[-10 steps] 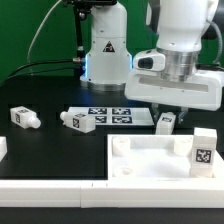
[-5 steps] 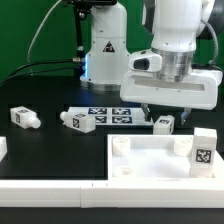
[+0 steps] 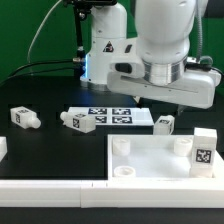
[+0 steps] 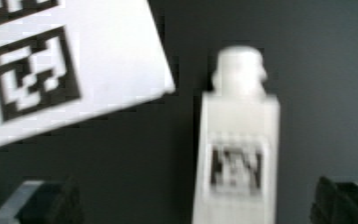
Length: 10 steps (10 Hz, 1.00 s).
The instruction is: Assemble square table
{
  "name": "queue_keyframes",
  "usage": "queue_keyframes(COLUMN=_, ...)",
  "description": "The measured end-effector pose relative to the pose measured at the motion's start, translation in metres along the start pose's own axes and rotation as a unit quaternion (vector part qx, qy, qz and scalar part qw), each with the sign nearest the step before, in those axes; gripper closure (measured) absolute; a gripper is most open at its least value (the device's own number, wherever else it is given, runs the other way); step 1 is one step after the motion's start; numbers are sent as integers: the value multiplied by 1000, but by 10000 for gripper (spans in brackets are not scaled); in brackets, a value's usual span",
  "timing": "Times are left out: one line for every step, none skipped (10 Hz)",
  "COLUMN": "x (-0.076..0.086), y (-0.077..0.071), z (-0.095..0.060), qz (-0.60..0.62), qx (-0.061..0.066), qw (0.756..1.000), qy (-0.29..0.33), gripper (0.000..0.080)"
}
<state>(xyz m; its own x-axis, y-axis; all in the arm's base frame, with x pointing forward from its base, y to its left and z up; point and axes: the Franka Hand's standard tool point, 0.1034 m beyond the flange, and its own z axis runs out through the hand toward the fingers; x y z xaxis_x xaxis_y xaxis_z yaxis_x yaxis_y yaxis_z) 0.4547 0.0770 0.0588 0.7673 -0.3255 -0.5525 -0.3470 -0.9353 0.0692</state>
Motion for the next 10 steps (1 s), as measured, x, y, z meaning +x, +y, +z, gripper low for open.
queue_keyframes(x=12, y=-9, z=-6, qz=20, qx=22, qw=999, qy=-14, gripper=151)
queue_keyframes(x=11, y=-17, z=-3, qz=40, qx=32, qw=998, qy=-27, gripper=151)
queue_keyframes(x=13, y=-21, z=-6, qz=61, qx=42, qw=996, qy=-42, gripper=151)
queue_keyframes(x=16, y=-25, z=-10, qz=63, qx=40, qw=996, qy=-39, gripper=151)
queue_keyframes(x=17, y=-24, z=-8, qz=64, qx=40, qw=996, qy=-37, gripper=151)
queue_keyframes(x=17, y=-23, z=-8, qz=65, qx=41, qw=996, qy=-38, gripper=151)
queue_keyframes(x=19, y=-23, z=-8, qz=47, qx=42, qw=998, qy=-31, gripper=151)
queue_keyframes(x=21, y=-24, z=-5, qz=-1, qx=43, qw=999, qy=-15, gripper=151)
queue_keyframes(x=22, y=-25, z=-4, qz=-29, qx=45, qw=998, qy=-13, gripper=151)
queue_keyframes(x=24, y=-24, z=-4, qz=-41, qx=49, qw=998, qy=-12, gripper=151)
